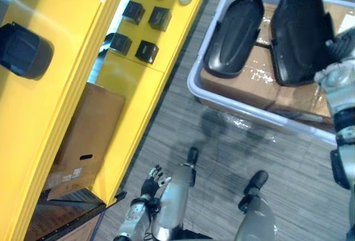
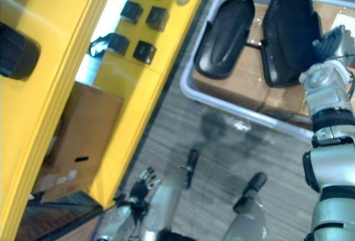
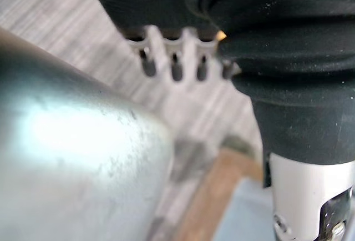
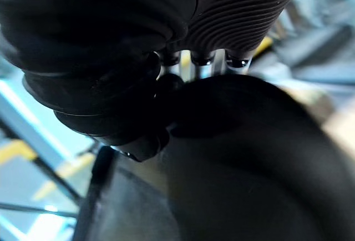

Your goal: Walk over and take plastic housings, then place them on the shelf

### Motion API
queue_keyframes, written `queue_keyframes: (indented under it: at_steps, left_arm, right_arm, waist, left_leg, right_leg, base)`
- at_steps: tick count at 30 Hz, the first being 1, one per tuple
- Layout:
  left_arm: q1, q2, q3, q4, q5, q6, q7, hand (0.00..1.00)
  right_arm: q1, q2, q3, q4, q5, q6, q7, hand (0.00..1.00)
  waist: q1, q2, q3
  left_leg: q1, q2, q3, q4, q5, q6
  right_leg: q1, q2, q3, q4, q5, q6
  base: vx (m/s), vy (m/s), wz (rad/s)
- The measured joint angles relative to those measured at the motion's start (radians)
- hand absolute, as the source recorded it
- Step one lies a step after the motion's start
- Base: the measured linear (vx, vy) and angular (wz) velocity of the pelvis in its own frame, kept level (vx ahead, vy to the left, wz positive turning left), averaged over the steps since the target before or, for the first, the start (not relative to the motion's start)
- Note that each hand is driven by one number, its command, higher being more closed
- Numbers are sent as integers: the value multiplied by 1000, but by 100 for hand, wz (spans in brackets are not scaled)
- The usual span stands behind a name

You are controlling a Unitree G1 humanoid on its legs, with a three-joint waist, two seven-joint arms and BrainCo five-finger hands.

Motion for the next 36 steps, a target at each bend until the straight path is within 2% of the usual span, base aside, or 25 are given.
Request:
queue_keyframes:
  at_steps: [3, 5, 7, 8, 13, 16, 17, 18, 20, 22, 24, 25, 26, 29, 30, 32, 34, 36]
  left_arm:
    - [11, -4, 8, -93, 1, -1, 68, 0]
    - [13, -4, 29, -182, 12, -1, 133, 0]
    - [14, -3, 48, -239, 25, -1, 176, 0]
    - [14, -1, 59, -294, 71, 0, 232, 0]
    - [3, 6, 86, -453, 234, 6, 350, 0]
    - [-61, 7, 85, -517, 318, 40, 431, 0]
    - [-104, 7, 85, -518, 371, 66, 478, 0]
    - [-141, 9, 85, -519, 417, 96, 529, 0]
    - [-201, 14, 85, -519, 467, 130, 588, 0]
    - [-261, 26, 87, -519, 498, 149, 625, 0]
    - [-325, 52, 88, -520, 498, 152, 625, 0]
    - [-371, 73, 91, -521, 496, 152, 613, 0]
    - [-388, 77, 90, -521, 487, 152, 600, 0]
    - [-470, 80, 78, -520, 405, 162, 505, 0]
    - [-511, 77, 65, -510, 332, 188, 454, 0]
    - [-564, 68, 35, -473, 310, 215, 427, 0]
    - [-641, 52, 33, -399, 235, 252, 405, 0]
    - [-746, 50, 38, -287, 155, 287, 394, 0]
  right_arm:
    - [1, 11, 0, -13, -8, -2, -14, 100]
    - [11, 25, -2, -47, -25, -3, -28, 100]
    - [16, 27, -2, -67, -37, -4, -34, 100]
    - [18, 30, -2, -86, -40, -4, -44, 100]
    - [29, 66, -2, -90, -40, -31, -72, 100]
    - [29, 89, -2, -89, -40, -36, -103, 100]
    - [28, 111, -2, -89, -40, -37, -117, 100]
    - [28, 139, -2, -89, -40, -38, -134, 100]
    - [28, 179, -2, -89, -40, -42, -159, 100]
    - [28, 208, -2, -90, -40, -43, -189, 100]
    - [25, 233, -3, -92, -40, -43, -225, 100]
    - [25, 263, -14, -107, -40, -44, -249, 100]
    - [25, 271, -14, -121, -41, -44, -261, 100]
    - [11, 305, -44, -195, -78, -76, -310, 100]
    - [-13, 320, -50, -216, -96, -93, -325, 100]
    - [-30, 328, -53, -248, -113, -100, -328, 100]
    - [-47, 349, -53, -290, -122, -112, -329, 100]
    - [-54, 371, -52, -338, -146, -130, -329, 100]
  waist:
    - [-13, -18, 12]
    - [-29, -42, 29]
    - [-38, -54, 38]
    - [-42, -59, 41]
    - [-54, -69, 47]
    - [-56, -80, 53]
    - [-59, -87, 53]
    - [-62, -98, 54]
    - [-73, -118, 53]
    - [-78, -135, 51]
    - [-78, -156, 50]
    - [-80, -177, 48]
    - [-84, -184, 47]
    - [-105, -210, 43]
    - [-112, -217, 42]
    - [-118, -221, 41]
    - [-136, -230, 37]
    - [-159, -250, 34]
  left_leg:
    - [27, 4, 1, -14, 3, -4]
    - [54, 10, 2, -29, 6, -8]
    - [72, 11, 1, -47, 13, -12]
    - [85, 12, 2, -65, 20, -14]
    - [136, 14, 4, -120, 46, -21]
    - [138, 18, 3, -143, 63, -25]
    - [138, 23, 2, -148, 68, -29]
    - [142, 28, 3, -158, 75, -31]
    - [151, 30, 3, -181, 89, -35]
    - [155, 33, 6, -191, 96, -36]
    - [157, 42, 19, -193, 97, -37]
    - [167, 48, 30, -202, 101, -40]
    - [171, 49, 31, -210, 105, -40]
    - [174, 59, 48, -218, 111, -44]
    - [179, 64, 60, -220, 112, -45]
    - [187, 67, 78, -222, 112, -45]
    - [190, 72, 97, -222, 111, -45]
    - [190, 82, 116, -222, 112, -46]
  right_leg:
    - [23, 5, 0, -8, 1, 0]
    - [46, 12, 0, -17, 1, 0]
    - [58, 14, -1, -20, 1, 0]
    - [63, 14, -1, -20, 1, 0]
    - [91, 16, -5, -27, 0, -1]
    - [90, 23, -7, -34, 2, -4]
    - [90, 29, -9, -36, 3, -6]
    - [89, 34, -9, -38, 5, -9]
    - [89, 36, -9, -41, 6, -12]
    - [88, 40, -7, -47, 11, -18]
    - [87, 48, 0, -58, 19, -25]
    - [88, 55, 10, -67, 24, -29]
    - [88, 56, 13, -69, 26, -30]
    - [86, 70, 29, -92, 44, -36]
    - [87, 76, 40, -108, 57, -39]
    - [87, 79, 56, -118, 67, -40]
    - [85, 85, 74, -136, 83, -42]
    - [77, 96, 94, -152, 97, -48]
  base:
    - [0, 0, 0]
    - [18, -6, -2]
    - [16, -7, -1]
    - [27, -16, 4]
    - [6, -3, 0]
    - [-10, -8, 1]
    - [-33, -26, 0]
    - [-32, -27, 0]
    - [0, 0, 0]
    - [-11, -6, -4]
    - [-24, -7, -19]
    - [-12, -11, -20]
    - [-8, -13, -15]
    - [-19, -7, -17]
    - [-21, -2, -31]
    - [-23, 11, -29]
    - [-24, 13, -32]
    - [-29, -7, -29]
